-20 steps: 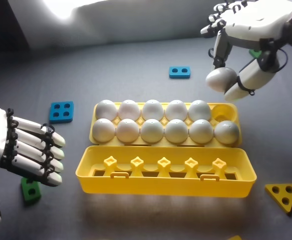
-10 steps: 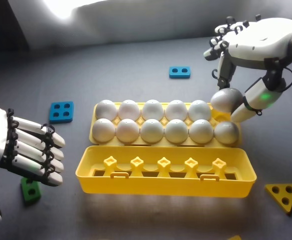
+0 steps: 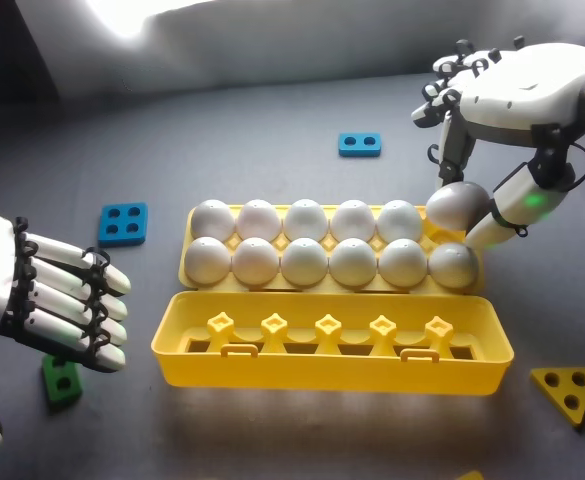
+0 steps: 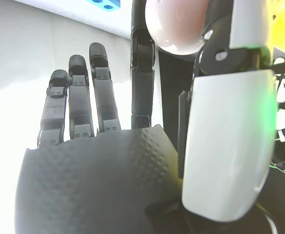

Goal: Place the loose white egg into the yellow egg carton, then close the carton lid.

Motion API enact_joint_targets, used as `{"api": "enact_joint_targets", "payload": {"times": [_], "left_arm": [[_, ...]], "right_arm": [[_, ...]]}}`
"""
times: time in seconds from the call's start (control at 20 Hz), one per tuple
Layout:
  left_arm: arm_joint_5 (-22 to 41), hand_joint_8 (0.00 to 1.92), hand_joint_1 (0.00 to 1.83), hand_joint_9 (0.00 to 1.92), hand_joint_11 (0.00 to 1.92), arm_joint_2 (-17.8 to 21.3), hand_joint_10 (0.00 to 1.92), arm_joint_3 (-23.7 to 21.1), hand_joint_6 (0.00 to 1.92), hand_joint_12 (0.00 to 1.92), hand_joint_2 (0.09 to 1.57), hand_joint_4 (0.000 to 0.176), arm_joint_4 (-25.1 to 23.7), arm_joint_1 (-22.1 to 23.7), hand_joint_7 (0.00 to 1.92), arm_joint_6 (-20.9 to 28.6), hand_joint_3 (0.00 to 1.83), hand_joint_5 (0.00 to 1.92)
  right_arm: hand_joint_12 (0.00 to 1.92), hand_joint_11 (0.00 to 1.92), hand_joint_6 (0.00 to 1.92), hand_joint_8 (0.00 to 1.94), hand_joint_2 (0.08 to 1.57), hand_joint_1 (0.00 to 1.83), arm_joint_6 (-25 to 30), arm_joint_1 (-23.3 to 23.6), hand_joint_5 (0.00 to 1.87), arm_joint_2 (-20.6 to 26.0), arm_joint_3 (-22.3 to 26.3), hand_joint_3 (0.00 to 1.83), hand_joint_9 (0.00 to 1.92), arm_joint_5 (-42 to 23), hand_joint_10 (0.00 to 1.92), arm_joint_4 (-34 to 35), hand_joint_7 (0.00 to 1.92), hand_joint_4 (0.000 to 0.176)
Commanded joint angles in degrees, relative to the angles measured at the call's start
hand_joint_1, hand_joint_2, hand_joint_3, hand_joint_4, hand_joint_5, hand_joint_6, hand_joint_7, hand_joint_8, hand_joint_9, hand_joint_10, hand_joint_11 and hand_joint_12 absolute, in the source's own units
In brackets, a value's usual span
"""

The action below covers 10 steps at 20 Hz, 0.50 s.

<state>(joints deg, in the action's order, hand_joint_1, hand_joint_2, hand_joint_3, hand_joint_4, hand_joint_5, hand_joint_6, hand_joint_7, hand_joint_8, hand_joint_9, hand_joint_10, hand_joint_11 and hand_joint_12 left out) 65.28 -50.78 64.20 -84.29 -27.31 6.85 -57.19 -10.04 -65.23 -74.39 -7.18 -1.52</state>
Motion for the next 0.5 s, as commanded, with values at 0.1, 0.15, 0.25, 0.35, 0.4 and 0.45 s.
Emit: {"api": "enact_joint_targets", "payload": {"times": [0.1,0.15,0.25,0.35,0.4,0.45], "left_arm": [[2.93,0.0,0.0,0.26,0.0,0.94,0.0,-0.14,0.0,0.35,1.22,0.0,3.71,0.52,0.31,0.26,0.0,0.3],[2.93,0.0,0.0,0.25,0.0,0.94,0.0,-0.16,0.0,0.35,1.22,0.0,3.71,0.53,0.3,0.29,0.0,0.29],[2.92,0.0,0.0,0.25,0.0,0.94,0.0,-0.16,0.0,0.34,1.22,0.0,3.71,0.54,0.3,0.31,0.0,0.3],[2.92,0.0,0.0,0.26,0.0,0.95,0.0,-0.14,0.0,0.35,1.22,0.0,3.7,0.58,0.31,0.33,0.0,0.31],[2.92,0.0,0.0,0.26,0.0,0.95,0.0,-0.14,0.0,0.35,1.22,0.0,3.7,0.58,0.31,0.34,0.0,0.31],[2.92,0.0,0.0,0.23,0.0,0.95,0.0,-0.14,0.0,0.31,1.22,0.0,3.7,0.59,0.28,0.36,0.0,0.29]], "right_arm": [[0.0,0.0,0.39,0.01,0.98,1.1,-0.09,0.18,1.33,0.49,-0.16,0.0,0.18,-5.88,0.0,0.25,0.33,0.176],[0.0,0.0,0.39,0.0,0.98,1.1,-0.1,0.17,1.33,0.47,-0.15,0.0,0.18,-5.88,0.0,0.25,0.33,0.176],[0.0,0.0,0.39,0.0,0.98,1.1,-0.11,0.15,1.33,0.46,-0.15,0.0,0.19,-5.9,0.01,0.25,0.33,0.176],[0.0,0.0,0.39,0.01,0.98,1.1,-0.32,0.11,1.32,0.46,-0.16,0.0,0.19,-5.99,0.01,0.24,0.34,0.176],[0.0,0.0,0.39,0.01,0.98,1.1,-0.58,0.09,1.32,0.47,-0.16,0.0,0.19,-6.05,0.01,0.24,0.34,0.176],[0.0,0.0,0.52,0.0,1.0,1.08,-0.74,0.04,1.24,0.47,-0.16,0.0,0.13,-6.07,0.0,0.24,0.29,0.176]]}}
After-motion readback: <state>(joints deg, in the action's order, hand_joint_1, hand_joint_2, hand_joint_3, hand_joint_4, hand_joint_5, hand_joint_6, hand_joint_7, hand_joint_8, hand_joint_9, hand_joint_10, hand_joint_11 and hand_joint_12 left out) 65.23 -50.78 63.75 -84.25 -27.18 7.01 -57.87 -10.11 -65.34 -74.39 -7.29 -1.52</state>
